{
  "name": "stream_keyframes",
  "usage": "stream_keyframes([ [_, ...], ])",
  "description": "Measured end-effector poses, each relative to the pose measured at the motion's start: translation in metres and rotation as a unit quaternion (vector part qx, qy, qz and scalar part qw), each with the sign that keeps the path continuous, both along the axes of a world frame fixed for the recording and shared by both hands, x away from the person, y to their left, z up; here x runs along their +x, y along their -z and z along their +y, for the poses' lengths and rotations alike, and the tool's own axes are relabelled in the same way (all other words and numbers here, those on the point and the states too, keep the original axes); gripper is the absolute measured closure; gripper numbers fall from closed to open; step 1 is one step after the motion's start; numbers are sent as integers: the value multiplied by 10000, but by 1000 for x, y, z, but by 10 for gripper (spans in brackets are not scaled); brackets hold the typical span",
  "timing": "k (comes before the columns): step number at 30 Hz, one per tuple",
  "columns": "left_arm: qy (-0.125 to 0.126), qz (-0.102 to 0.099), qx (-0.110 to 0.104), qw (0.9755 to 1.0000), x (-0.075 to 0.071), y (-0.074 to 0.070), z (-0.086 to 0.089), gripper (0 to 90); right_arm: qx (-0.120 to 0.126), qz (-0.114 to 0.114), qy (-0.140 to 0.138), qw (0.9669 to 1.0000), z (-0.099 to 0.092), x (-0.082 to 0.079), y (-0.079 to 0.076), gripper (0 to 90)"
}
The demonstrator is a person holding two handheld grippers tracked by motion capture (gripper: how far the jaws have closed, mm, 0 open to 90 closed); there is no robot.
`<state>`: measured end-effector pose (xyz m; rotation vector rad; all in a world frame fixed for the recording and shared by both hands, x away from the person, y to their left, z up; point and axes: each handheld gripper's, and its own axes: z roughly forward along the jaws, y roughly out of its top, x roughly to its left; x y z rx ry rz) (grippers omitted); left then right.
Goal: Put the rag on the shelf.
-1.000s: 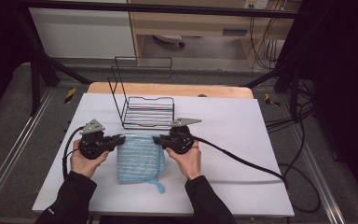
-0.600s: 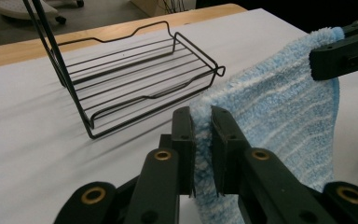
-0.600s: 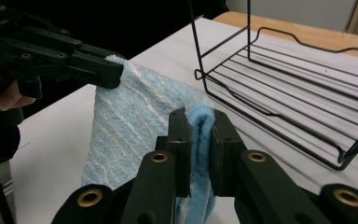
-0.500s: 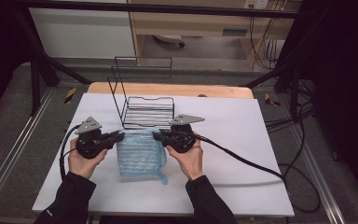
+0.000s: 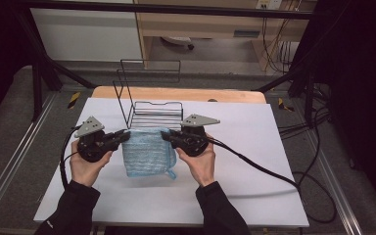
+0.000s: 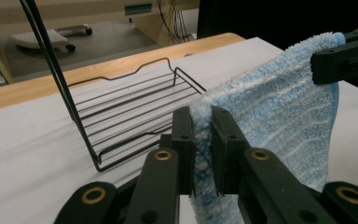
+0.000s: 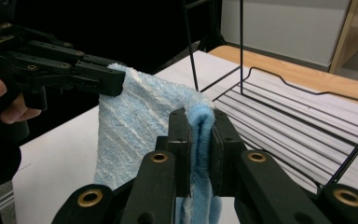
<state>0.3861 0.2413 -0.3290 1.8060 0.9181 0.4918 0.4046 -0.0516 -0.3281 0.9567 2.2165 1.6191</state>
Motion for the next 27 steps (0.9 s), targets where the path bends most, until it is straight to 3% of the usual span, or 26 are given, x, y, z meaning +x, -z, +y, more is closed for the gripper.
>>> stream_keyframes([
  [4, 41, -131, -66, 9999, 0, -7, -2, 809, 60, -77, 31, 9999, -3, -2, -8, 815],
  [10, 17, -330, -180, 9993, 0, -22, -3, 810, 149, -374, 86, 9992, -4, -5, -26, 816],
  [27, -99, -875, -501, 9949, 7, -61, -7, 814, 355, -881, 279, 9951, -7, -3, -63, 815],
])
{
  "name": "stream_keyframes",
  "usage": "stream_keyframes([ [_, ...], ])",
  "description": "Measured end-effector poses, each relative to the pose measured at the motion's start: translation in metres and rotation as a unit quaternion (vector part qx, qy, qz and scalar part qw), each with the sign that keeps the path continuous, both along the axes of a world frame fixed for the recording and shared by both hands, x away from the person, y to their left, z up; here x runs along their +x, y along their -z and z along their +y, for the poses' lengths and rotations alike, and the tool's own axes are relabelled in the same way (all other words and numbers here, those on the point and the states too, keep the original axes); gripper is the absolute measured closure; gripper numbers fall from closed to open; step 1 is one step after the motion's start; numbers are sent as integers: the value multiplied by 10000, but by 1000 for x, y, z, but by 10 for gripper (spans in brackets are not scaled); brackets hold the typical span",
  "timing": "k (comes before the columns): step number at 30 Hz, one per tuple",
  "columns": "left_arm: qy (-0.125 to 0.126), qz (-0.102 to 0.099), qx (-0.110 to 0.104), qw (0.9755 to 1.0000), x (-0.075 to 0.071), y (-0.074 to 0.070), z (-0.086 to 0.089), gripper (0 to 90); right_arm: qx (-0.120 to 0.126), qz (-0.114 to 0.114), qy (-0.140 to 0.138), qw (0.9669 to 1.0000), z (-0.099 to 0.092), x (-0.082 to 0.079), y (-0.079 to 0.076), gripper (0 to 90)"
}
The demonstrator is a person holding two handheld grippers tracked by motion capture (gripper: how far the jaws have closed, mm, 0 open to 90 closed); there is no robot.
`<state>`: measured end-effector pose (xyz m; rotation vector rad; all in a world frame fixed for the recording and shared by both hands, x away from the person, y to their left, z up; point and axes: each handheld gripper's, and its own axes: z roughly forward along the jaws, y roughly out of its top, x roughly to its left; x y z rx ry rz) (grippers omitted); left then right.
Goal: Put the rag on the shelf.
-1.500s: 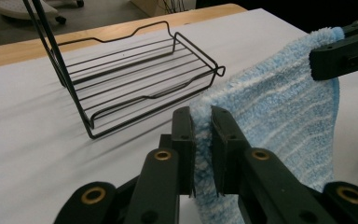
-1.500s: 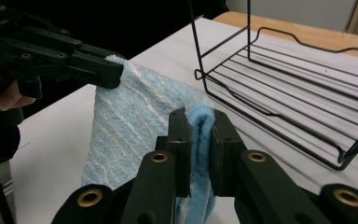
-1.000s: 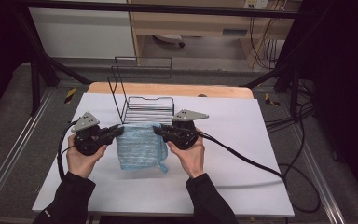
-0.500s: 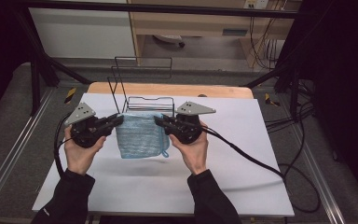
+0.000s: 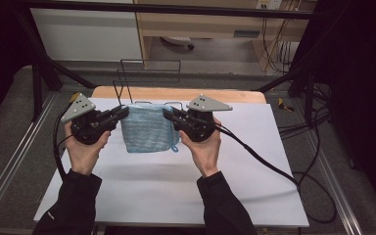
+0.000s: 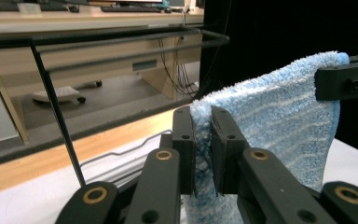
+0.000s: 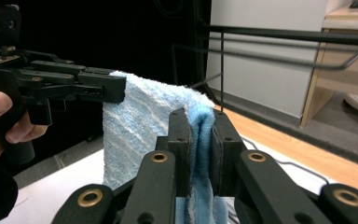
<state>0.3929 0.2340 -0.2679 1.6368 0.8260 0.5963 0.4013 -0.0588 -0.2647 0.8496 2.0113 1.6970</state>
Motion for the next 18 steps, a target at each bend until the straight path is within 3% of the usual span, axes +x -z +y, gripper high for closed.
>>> stream_keyframes([
  [18, -95, -498, -273, 9983, 19, -41, -6, 817, 68, -477, 202, 9986, -2, 15, -44, 817],
])
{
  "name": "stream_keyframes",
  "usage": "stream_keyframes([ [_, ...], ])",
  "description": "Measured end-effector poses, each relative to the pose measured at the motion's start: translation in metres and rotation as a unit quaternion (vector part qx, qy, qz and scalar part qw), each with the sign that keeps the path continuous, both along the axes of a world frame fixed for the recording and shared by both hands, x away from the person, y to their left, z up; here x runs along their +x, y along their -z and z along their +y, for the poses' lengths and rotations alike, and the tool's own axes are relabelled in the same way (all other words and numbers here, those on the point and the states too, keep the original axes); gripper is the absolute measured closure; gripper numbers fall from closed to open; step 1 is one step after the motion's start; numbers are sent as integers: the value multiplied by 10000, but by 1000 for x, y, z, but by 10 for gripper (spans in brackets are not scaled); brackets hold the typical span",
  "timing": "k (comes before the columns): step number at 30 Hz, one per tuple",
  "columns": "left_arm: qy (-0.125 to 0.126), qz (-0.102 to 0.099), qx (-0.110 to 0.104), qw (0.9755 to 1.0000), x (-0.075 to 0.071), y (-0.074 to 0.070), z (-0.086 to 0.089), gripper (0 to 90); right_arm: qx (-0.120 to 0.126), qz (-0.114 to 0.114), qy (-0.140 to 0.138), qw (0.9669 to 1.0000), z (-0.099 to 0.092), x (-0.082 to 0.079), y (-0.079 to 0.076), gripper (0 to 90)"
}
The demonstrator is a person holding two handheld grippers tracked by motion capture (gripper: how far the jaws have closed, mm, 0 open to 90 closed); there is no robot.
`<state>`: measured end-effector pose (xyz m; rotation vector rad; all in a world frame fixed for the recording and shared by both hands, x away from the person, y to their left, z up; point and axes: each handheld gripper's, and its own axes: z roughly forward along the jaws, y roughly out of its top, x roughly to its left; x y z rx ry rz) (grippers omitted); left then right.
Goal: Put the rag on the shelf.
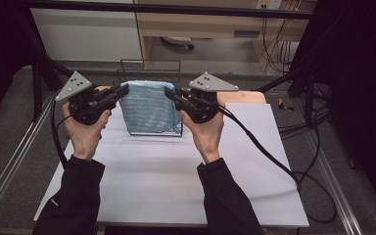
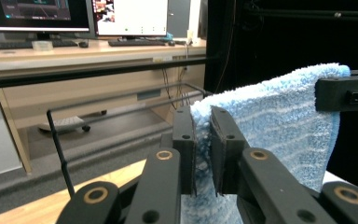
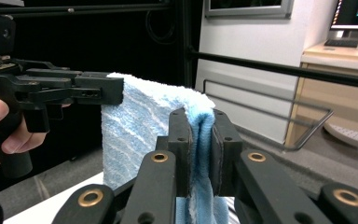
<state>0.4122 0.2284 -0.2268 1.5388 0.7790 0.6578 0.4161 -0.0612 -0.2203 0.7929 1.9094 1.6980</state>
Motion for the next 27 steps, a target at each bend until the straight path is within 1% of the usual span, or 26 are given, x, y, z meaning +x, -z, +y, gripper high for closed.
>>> stream_keyframes([
  [5, -17, -135, -34, 9999, 4, -11, 0, 817, 46, -166, 72, 9998, 1, 4, -10, 817],
  [8, -59, -194, -106, 9997, 6, -18, 0, 817, 83, -258, 90, 9996, 2, 4, -14, 817],
  [10, -80, -253, -90, 9996, 7, -21, 0, 817, 91, -319, 113, 9994, 3, 5, -18, 817],
  [16, -76, -343, -266, 9990, 11, -31, 2, 817, 119, -461, 148, 9988, 6, 8, -31, 817],
  [27, -190, -567, -349, 9976, 23, -51, 2, 817, 108, -682, 221, 9974, 11, 18, -56, 817],
])
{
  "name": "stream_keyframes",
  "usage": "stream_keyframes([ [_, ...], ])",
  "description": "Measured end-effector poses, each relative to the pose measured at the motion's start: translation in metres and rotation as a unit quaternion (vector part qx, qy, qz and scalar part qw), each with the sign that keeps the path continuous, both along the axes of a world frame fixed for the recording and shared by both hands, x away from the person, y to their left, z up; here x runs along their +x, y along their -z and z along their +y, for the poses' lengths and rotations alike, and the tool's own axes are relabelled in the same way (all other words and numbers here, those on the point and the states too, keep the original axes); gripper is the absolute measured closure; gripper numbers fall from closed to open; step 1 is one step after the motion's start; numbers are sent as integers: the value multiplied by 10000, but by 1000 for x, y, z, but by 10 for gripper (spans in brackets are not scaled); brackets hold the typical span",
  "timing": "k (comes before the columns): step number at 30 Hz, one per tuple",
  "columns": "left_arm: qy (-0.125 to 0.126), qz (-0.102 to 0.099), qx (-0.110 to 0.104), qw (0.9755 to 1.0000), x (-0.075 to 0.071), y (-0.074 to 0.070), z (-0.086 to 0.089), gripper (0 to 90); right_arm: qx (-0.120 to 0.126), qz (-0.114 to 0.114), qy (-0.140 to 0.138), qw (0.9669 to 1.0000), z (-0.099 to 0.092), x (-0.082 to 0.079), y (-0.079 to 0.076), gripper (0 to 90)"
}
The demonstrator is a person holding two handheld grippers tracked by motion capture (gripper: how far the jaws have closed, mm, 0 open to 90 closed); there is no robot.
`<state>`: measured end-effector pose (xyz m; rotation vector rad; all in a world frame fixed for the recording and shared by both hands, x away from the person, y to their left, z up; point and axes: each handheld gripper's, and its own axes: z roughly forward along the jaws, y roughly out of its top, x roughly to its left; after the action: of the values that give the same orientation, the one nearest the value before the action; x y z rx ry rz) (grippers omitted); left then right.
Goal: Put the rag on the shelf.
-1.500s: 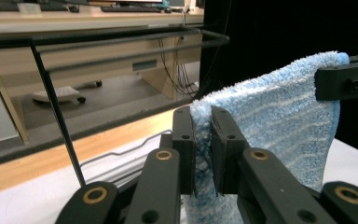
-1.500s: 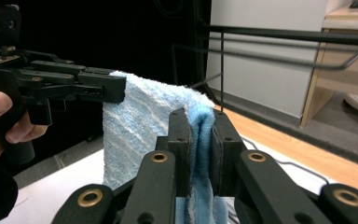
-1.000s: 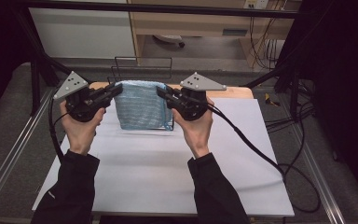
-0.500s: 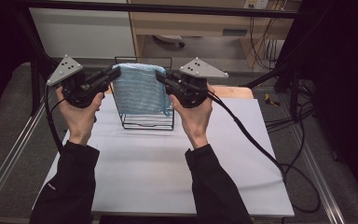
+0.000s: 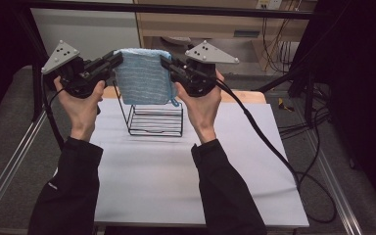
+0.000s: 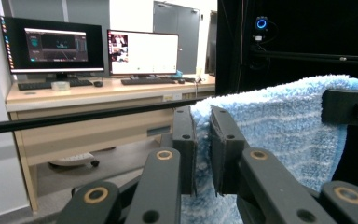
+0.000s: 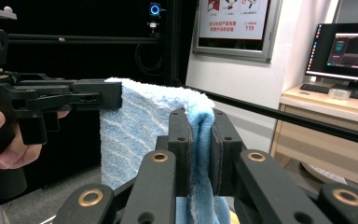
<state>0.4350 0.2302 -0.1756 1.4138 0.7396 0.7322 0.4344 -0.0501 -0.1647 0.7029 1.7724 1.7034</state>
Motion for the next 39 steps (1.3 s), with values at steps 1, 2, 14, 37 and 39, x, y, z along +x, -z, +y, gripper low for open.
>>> stream_keyframes([
  [1, -15, -19, 3, 10000, 1, -2, -1, 817, 10, -14, 9, 10000, 0, 1, -2, 817],
  [2, -31, -34, 17, 10000, 2, -4, -1, 817, 12, -38, 10, 10000, 0, 2, -4, 818],
  [14, -130, -135, -87, 9998, 17, -25, -5, 817, 6, -240, 109, 9997, 1, 15, -27, 818],
  [37, -387, -377, -356, 9979, 47, -43, 2, 817, 0, -474, 89, 9988, 14, 45, -47, 818],
  [39, -409, -388, -374, 9977, 50, -42, 3, 817, -3, -489, 96, 9988, 15, 50, -48, 818],
])
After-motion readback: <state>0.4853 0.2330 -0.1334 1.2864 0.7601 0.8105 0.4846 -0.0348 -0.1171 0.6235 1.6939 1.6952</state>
